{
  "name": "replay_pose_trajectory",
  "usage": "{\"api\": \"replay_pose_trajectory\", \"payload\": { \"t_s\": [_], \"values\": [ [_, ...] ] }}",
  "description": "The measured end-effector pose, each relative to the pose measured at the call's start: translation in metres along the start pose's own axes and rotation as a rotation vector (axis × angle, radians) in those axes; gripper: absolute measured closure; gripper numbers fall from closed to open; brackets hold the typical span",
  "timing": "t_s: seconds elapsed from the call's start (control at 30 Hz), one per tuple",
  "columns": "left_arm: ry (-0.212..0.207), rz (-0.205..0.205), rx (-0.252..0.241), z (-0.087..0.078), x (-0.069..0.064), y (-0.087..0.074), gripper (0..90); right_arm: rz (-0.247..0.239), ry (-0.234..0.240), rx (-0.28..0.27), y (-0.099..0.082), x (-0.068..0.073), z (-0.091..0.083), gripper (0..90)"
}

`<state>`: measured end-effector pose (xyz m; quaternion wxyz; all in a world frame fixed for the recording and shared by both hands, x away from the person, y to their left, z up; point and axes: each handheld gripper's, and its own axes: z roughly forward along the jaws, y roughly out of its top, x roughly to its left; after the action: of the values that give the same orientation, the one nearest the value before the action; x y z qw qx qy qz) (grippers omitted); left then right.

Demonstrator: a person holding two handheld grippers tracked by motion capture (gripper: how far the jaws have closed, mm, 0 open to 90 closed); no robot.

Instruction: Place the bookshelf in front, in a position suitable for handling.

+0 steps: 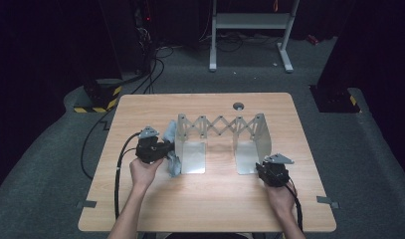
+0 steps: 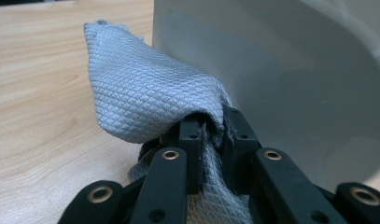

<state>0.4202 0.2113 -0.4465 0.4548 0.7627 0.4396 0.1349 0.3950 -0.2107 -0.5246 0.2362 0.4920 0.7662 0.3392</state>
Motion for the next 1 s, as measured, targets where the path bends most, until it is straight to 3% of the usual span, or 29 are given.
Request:
{"api": "replay_pose_trajectory", "payload": {
  "t_s": [0.23, 0.3, 0.67, 0.83, 1.0],
  "values": [
    [0.015, -0.007, 0.044, 0.016, 0.006, -0.009, 79.7, 0.004, 0.005, 0.002, 0.000, -0.001, 0.000, 73.2],
    [0.010, -0.025, 0.053, 0.021, 0.009, -0.013, 79.7, 0.003, 0.005, 0.001, 0.000, 0.000, 0.000, 73.1],
    [0.052, -0.014, 0.139, 0.047, 0.015, -0.022, 79.6, 0.004, 0.003, 0.000, 0.000, 0.000, 0.000, 73.2],
    [0.048, -0.039, 0.150, 0.054, 0.020, -0.025, 79.6, 0.003, 0.004, 0.001, 0.000, 0.000, 0.000, 73.2],
    [0.043, -0.040, 0.125, 0.048, 0.021, -0.022, 79.6, 0.003, 0.002, 0.000, 0.000, 0.000, 0.000, 73.1]
  ]
}}
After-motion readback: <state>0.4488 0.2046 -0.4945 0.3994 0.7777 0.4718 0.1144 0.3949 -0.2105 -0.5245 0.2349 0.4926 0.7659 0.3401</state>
